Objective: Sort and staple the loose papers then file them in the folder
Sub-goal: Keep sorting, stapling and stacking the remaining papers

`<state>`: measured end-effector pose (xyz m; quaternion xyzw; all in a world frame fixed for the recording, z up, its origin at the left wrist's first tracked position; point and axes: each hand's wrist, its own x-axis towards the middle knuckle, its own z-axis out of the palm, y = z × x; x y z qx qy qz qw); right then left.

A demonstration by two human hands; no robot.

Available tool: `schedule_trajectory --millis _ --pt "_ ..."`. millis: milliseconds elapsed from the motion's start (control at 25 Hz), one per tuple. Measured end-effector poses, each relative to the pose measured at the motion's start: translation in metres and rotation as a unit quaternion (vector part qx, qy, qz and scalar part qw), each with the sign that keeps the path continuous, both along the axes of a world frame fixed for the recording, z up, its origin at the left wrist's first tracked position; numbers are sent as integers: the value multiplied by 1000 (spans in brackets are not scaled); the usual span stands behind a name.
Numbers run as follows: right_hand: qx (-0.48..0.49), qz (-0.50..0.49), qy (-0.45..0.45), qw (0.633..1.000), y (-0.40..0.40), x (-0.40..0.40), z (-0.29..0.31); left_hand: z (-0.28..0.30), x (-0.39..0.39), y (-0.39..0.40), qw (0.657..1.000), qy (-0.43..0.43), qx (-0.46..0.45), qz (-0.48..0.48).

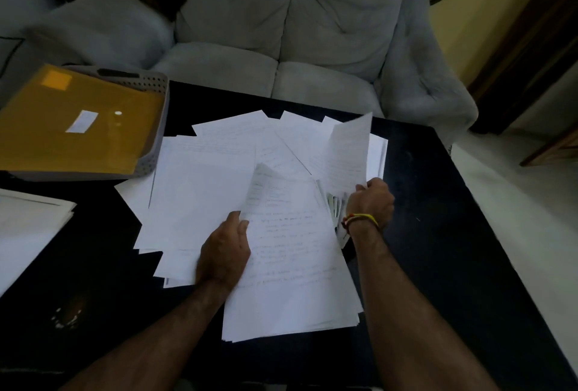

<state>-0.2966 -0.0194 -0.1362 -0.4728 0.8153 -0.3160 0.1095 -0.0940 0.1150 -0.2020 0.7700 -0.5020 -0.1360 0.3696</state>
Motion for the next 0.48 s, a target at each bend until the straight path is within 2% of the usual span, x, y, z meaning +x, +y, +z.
schedule_trajectory --millis 80,280,360,480 --pt "-80 0 63 995 19 -7 22 0 3 -1 1000 21 -13 -7" --pt "-251 43 118 960 61 -5 99 6 11 8 993 103 -50 -18" --pt "-303 63 112 944 74 5 131 9 17 11 989 136 -52 0" --pt "-315 100 64 942 80 30 164 18 32 22 984 169 -41 40"
